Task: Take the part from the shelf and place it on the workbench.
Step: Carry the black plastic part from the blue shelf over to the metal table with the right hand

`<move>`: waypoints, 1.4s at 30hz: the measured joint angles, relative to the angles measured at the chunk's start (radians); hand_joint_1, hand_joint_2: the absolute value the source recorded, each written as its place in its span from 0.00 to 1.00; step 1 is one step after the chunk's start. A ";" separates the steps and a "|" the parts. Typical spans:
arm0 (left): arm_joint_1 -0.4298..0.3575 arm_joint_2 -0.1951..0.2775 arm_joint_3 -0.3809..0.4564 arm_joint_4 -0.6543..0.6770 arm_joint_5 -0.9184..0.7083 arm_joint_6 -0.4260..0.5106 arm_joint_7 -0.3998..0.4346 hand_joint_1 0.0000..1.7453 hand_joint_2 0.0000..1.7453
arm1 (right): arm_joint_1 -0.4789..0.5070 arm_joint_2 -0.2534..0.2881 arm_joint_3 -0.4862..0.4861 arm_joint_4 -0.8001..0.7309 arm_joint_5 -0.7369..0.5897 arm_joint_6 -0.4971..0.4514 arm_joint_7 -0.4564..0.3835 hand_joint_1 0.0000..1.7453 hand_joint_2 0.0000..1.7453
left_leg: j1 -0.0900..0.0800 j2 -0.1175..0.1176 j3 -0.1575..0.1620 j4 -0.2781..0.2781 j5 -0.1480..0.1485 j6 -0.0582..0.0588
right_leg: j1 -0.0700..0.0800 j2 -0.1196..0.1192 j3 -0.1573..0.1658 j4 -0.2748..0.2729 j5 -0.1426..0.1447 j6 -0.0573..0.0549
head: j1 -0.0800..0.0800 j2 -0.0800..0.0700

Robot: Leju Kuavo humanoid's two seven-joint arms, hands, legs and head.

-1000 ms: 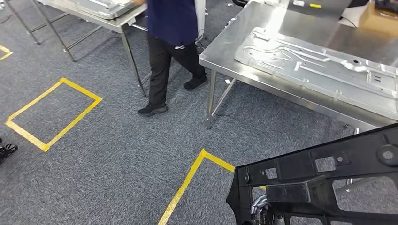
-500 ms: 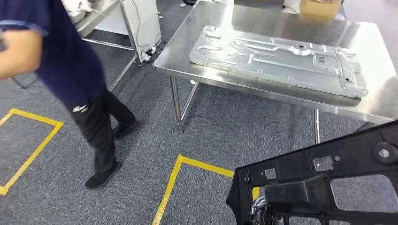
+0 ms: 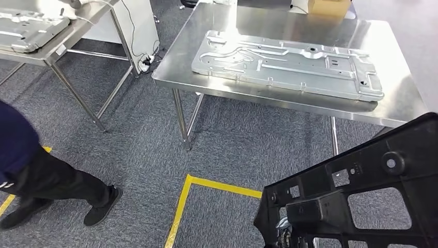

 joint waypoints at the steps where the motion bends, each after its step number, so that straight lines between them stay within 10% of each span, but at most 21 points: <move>1: -0.001 0.000 0.000 0.000 -0.002 -0.002 0.000 0.00 1.00 | 0.000 0.002 0.000 -0.009 0.020 -0.028 0.001 1.00 1.00 | 0.000 0.001 0.002 -0.002 -0.002 -0.006 | 0.003 0.002 0.000 -0.001 0.000 -0.007 | 0.000 0.000; 4: -0.004 0.001 0.000 0.000 -0.007 -0.006 -0.001 0.00 1.00 | -0.001 0.008 0.004 -0.039 0.069 -0.095 0.010 1.00 1.00 | 0.004 0.002 -0.004 0.031 -0.029 -0.020 | -0.003 0.003 0.011 -0.014 -0.002 -0.031 | 0.000 0.000; 7: -0.004 0.002 0.000 0.000 -0.014 -0.011 0.000 0.00 1.00 | -0.004 0.008 0.014 -0.060 0.104 -0.147 0.026 1.00 1.00 | 0.004 0.001 -0.100 0.221 -0.115 -0.024 | 0.001 0.001 0.021 -0.018 -0.008 -0.047 | -0.001 0.000; 9: -0.002 0.003 0.000 0.000 -0.017 -0.012 0.003 0.00 1.00 | -0.007 0.004 0.021 -0.063 0.126 -0.190 0.043 1.00 1.00 | 0.004 0.001 -0.155 0.299 -0.121 -0.023 | 0.007 0.003 0.026 -0.015 -0.015 -0.051 | -0.001 0.000; 14: -0.003 0.008 0.000 0.000 -0.026 -0.013 0.008 0.00 1.00 | -0.023 -0.009 0.045 -0.063 0.184 -0.285 0.094 1.00 1.00 | -0.009 0.001 -0.069 0.050 0.036 0.005 | 0.015 0.009 0.046 -0.005 -0.039 -0.039 | -0.001 0.000; 19: -0.004 0.010 -0.001 0.000 -0.031 -0.015 0.010 0.00 1.00 | -0.038 -0.025 0.067 -0.066 0.233 -0.346 0.134 1.00 1.00 | -0.007 0.002 -0.049 0.010 0.042 0.025 | 0.015 0.007 0.043 0.012 -0.058 -0.011 | -0.001 0.000; 24: -0.008 0.010 -0.003 0.000 -0.038 -0.021 0.016 0.00 1.00 | -0.061 -0.049 0.094 -0.068 0.351 -0.487 0.215 1.00 1.00 | -0.004 0.004 -0.030 0.000 0.031 0.036 | 0.000 0.005 -0.106 0.267 -0.148 0.009 | 0.000 0.000; 29: -0.009 0.011 -0.014 0.000 -0.049 -0.028 0.022 0.00 1.00 | -0.098 -0.079 0.102 -0.070 0.600 -0.621 0.323 1.00 1.00 | -0.003 0.003 0.006 0.003 -0.001 0.015 | -0.005 0.000 -0.019 0.033 0.008 0.007 | -0.001 0.000; 35: -0.018 0.014 -0.022 0.000 -0.052 -0.031 0.024 0.00 1.00 | -0.118 -0.095 0.095 -0.079 0.648 -0.637 0.346 1.00 1.00 | -0.001 0.004 0.001 0.048 -0.044 -0.017 | -0.002 0.002 0.012 -0.009 -0.008 -0.035 | -0.002 0.000; 39: -0.015 0.017 -0.024 0.000 -0.052 -0.031 0.025 0.00 1.00 | -0.123 -0.098 0.093 -0.081 0.650 -0.641 0.346 1.00 1.00 | -0.001 0.003 -0.149 0.290 -0.120 -0.019 | 0.006 0.002 0.032 -0.012 -0.023 -0.052 | -0.003 0.000; 42: -0.012 0.019 -0.025 0.000 -0.052 -0.030 0.025 0.00 1.00 | -0.123 -0.101 0.093 -0.081 0.650 -0.641 0.346 1.00 1.00 | -0.006 0.003 -0.149 0.202 -0.009 -0.003 | 0.014 0.007 0.057 -0.011 -0.042 -0.052 | -0.003 0.000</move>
